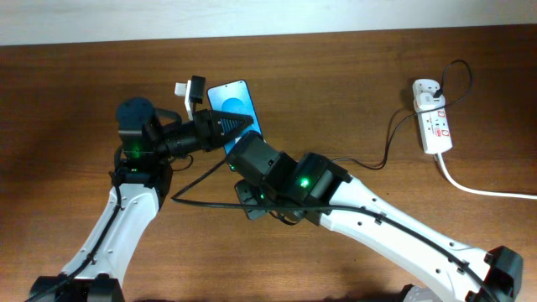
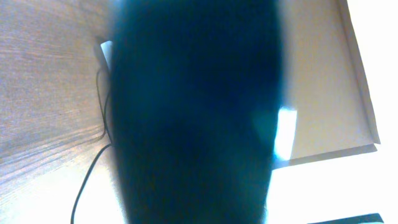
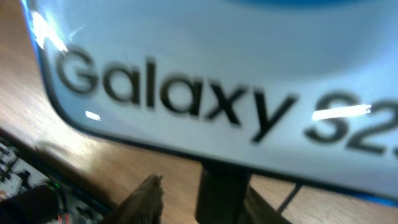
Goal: Plug charger to phone and switch on socket
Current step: 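Lower the plugged phone with the left gripper toward the table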
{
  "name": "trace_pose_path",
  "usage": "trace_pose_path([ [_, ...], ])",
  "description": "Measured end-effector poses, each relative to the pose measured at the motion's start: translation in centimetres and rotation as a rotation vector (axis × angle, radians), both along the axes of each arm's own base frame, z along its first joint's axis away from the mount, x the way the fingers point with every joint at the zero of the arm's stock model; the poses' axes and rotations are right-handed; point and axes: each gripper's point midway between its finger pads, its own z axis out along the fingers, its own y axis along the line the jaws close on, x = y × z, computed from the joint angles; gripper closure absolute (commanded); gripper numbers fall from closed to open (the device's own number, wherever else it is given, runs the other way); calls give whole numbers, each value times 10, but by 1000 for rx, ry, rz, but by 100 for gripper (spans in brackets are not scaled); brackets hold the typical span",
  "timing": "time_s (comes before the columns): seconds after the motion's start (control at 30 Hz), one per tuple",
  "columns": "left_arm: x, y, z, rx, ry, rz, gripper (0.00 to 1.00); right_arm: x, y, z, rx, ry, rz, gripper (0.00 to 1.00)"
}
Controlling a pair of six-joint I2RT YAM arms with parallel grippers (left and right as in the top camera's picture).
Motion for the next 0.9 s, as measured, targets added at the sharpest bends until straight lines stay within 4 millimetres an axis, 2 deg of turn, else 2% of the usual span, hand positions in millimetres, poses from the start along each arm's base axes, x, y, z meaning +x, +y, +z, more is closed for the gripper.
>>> trace_pose_path([
  [0.07,0,0,0,0,0,0,100,2,3,2,14,-7,-3,82],
  [0.13,0,0,0,0,0,-1,100,3,3,2,12,-12,-7,96],
  [0.2,0,1,0,-1,-1,-2,100,5,-1,1,-2,-19,-20,96],
  [0.4,3,5,1,-1,-2,17,100,9,4,5,24,-39,-20,96],
  [0.73,7,11,8,-6,-14,24,100,17,9,13,16,-116,60,95],
  [0.77,7,11,7,-5,-4,25,100,17,9,14,14,-117,66,90],
  [0.9,9,14,-2,11,52,39,100,13,15,25,28,-126,105,35],
])
